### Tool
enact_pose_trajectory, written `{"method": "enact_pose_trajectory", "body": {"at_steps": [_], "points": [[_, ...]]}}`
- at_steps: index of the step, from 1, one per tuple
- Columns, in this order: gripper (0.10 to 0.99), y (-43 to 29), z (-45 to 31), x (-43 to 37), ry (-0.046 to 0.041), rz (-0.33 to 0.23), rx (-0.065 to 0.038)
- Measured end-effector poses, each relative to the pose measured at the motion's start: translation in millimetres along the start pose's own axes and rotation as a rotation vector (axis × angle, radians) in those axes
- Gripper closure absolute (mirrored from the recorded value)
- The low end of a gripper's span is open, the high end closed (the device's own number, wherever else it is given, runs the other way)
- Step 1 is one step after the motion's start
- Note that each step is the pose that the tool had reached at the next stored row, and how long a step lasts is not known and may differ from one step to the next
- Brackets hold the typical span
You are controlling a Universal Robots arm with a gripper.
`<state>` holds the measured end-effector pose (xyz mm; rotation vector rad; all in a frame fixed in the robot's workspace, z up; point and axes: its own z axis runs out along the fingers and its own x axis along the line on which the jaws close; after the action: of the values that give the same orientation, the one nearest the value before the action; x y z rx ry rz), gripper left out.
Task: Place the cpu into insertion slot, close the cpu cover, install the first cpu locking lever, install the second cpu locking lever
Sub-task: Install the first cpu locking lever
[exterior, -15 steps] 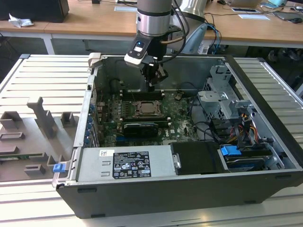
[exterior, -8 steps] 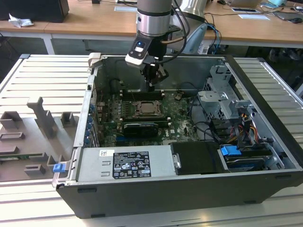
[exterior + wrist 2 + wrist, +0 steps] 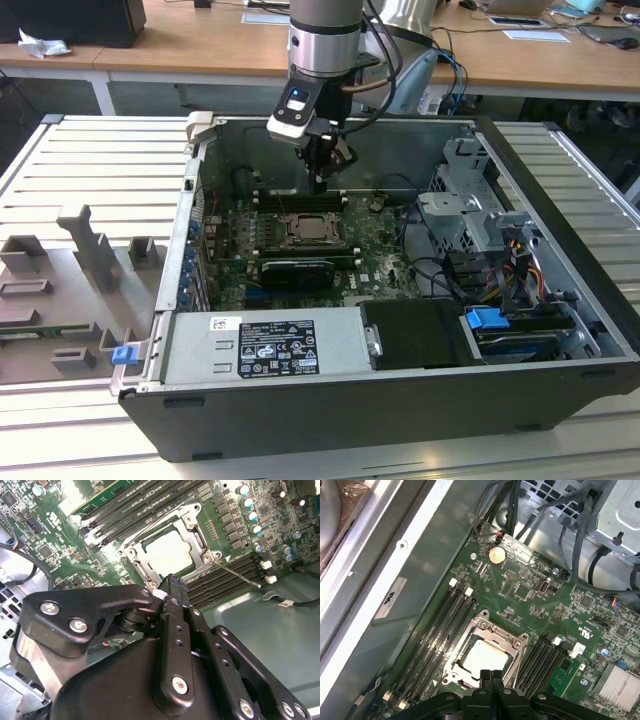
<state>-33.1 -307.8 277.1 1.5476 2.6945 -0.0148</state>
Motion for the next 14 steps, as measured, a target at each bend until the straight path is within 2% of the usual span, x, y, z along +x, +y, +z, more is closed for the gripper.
{"method": "enact_pose_trajectory", "body": {"at_steps": [14], "points": [[0.98, 0.0, 0.0, 0.0, 0.0005, -0.059, -0.002]]}}
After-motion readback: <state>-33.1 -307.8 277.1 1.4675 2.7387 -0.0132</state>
